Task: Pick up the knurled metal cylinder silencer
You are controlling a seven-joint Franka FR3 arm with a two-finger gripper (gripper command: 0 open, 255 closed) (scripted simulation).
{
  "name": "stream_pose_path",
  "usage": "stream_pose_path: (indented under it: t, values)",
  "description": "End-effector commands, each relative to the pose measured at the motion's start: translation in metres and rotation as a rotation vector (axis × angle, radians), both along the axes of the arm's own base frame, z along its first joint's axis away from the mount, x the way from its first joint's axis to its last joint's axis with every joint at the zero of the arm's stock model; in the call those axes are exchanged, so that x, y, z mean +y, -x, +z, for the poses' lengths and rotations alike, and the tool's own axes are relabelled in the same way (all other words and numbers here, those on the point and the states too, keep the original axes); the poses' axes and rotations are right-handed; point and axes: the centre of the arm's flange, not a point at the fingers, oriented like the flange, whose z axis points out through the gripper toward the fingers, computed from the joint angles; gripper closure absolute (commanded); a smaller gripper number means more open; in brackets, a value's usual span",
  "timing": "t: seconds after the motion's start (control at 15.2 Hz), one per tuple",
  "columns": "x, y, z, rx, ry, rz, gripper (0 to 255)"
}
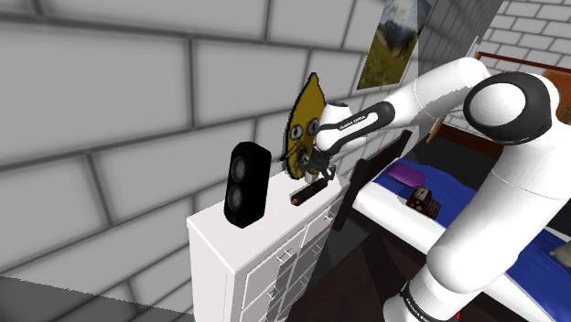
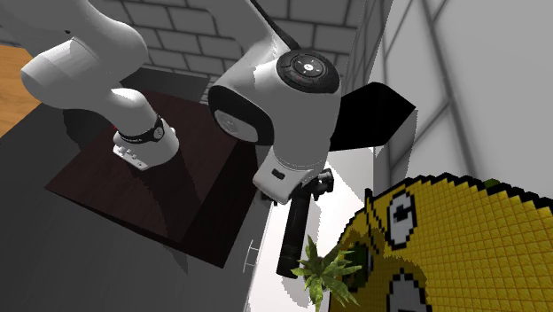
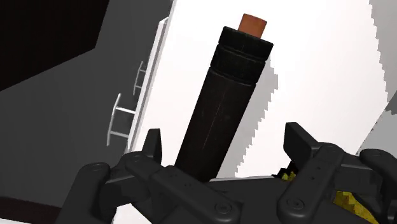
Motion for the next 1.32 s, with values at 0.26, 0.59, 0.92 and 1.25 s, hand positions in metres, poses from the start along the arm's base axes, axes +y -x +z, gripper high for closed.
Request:
stream_pose_path:
  t: [0.26, 0.59, 0.92, 1.25]
  values:
    - [-0.033, -0.018, -0.059, -0.002, -0.019, -0.206, 0]
    - [-0.033, -0.018, -0.085, -0.002, -0.019, -0.206, 0]
    - [-0.033, -0.017, -0.094, -0.002, -0.019, -0.206, 255]
    - [-0.033, -0.018, -0.094, -0.002, -0.019, -0.206, 255]
